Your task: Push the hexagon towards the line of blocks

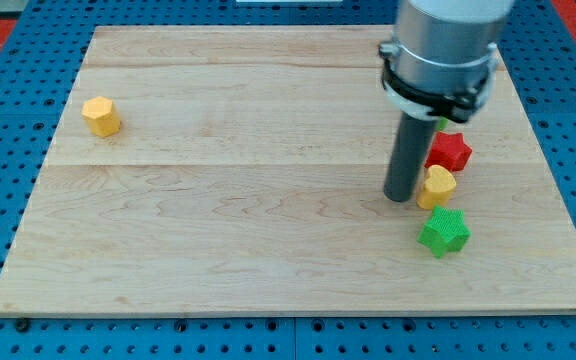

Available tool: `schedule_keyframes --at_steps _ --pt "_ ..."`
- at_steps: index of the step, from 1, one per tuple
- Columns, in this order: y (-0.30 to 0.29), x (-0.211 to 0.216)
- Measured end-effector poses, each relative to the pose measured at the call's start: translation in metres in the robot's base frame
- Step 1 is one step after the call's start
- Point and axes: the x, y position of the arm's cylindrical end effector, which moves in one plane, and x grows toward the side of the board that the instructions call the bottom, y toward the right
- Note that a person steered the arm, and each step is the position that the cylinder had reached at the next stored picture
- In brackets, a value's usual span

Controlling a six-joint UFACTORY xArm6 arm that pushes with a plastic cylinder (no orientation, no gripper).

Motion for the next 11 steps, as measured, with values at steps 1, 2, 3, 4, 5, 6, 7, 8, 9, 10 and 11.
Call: schedule_keyframes --at_steps 1,2,3,4,5,6,7,8,9,10,11 --pt "0.020 0.002" --pt "-0.007 0.002" --pt "-0.058 0.010" --pt "-0.133 -0.006" --pt "-0.178 -0.080" --pt "-0.224 -0.133" --pt "-0.312 -0.168" --pt "-0.375 -0.180" --pt "-0.343 -0.109" --pt "-0.322 -0.077" --pt "-0.399 -0.066"
